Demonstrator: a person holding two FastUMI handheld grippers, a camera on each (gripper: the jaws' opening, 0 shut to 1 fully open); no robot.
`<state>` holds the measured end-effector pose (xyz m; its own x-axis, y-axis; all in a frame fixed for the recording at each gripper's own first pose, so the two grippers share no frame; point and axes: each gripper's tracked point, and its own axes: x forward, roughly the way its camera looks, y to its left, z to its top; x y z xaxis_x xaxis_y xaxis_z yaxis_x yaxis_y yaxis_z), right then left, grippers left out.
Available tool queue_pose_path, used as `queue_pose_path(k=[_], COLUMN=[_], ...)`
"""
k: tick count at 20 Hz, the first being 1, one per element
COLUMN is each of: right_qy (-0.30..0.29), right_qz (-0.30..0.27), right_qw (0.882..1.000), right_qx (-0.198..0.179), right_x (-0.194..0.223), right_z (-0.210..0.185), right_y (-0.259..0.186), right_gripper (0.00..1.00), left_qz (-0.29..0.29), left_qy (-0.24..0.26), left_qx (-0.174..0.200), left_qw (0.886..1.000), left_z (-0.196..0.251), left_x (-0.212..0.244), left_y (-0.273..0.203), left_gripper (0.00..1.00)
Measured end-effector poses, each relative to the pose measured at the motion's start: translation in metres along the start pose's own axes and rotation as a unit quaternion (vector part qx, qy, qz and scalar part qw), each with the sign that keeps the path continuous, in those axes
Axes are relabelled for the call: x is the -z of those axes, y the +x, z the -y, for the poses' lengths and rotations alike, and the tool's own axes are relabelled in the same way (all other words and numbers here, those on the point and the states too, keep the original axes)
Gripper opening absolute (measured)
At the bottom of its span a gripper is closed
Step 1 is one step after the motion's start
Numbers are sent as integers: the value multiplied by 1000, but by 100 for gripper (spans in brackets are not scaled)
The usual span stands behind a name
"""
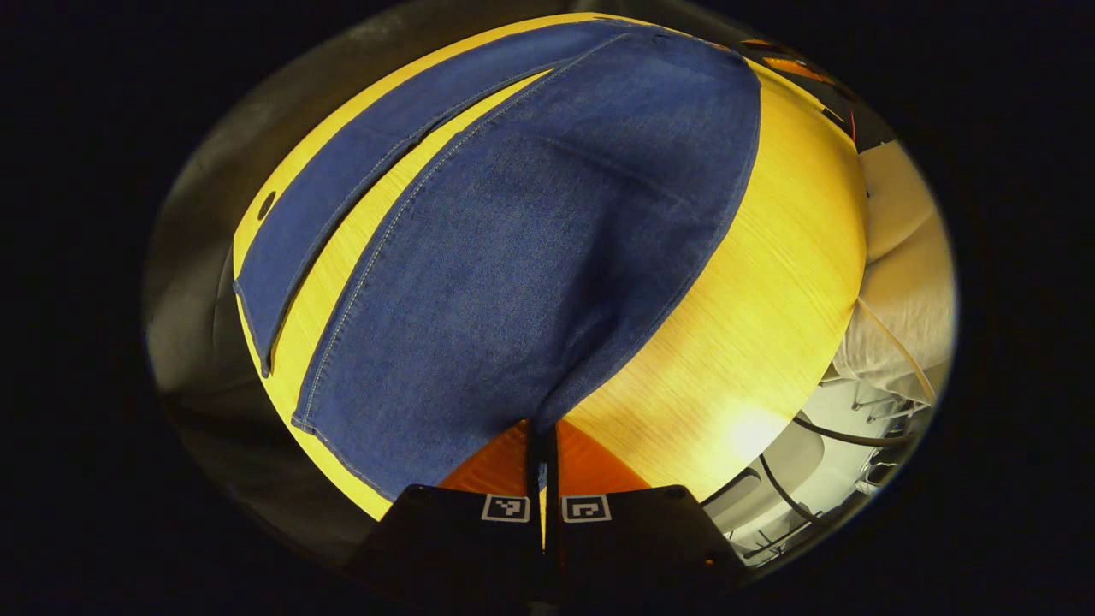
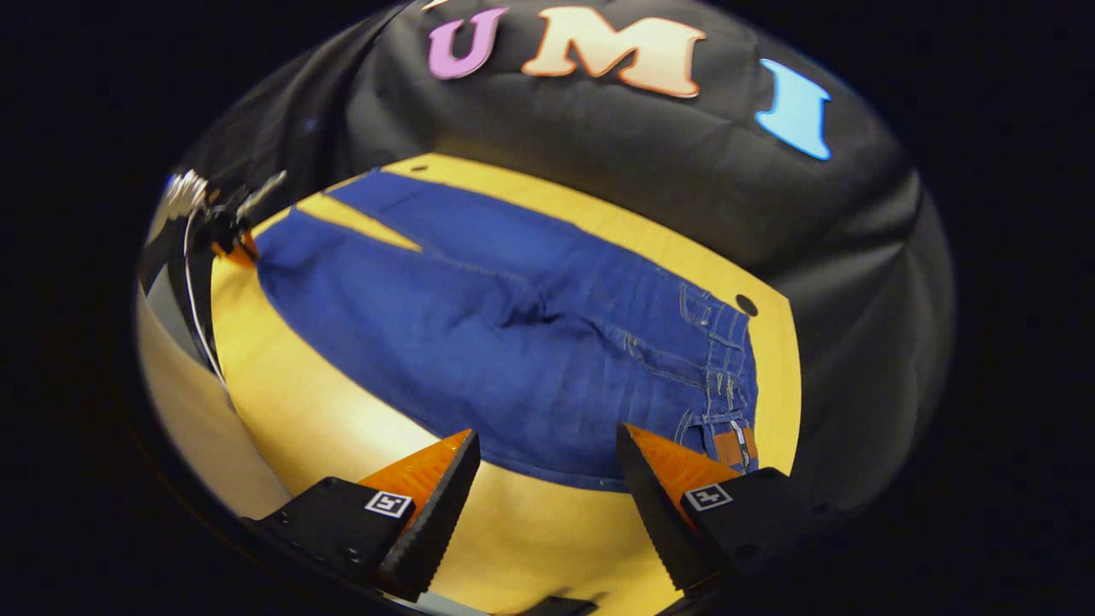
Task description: Grasp the waist and the cuffs of the jeans and fold them to make the two legs overlap; first hold the waist and fold one-third of the jeans toward the cuffs, then hold the cuffs and fold the remaining one-third in the same direction to finish folding.
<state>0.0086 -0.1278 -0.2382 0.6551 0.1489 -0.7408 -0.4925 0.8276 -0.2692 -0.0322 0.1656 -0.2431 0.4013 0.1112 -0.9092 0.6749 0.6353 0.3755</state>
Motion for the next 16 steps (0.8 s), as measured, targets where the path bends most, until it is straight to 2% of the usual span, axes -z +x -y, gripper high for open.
queue_pose_path(k=[6,13,15,16], right_qy=[-59,-59,-48,-42], right_qz=[-88,-119,-135,-135], right_qw=[994,987,984,984], right_qx=[-37,-89,-106,-104], right_x=[42,51,55,54], right_z=[11,-3,-7,-6], right_y=[37,52,52,54], right_gripper=[98,99,92,100], left_qz=[-13,-21,-19,-19], left_qy=[-2,-6,-7,-8], left_qx=[-3,-7,-9,-9], left_qw=[1000,1000,1000,1000], left_z=[0,-1,-1,-1], left_x=[0,1,0,0], left_y=[1,1,0,1], left_gripper=[0,0,0,0])
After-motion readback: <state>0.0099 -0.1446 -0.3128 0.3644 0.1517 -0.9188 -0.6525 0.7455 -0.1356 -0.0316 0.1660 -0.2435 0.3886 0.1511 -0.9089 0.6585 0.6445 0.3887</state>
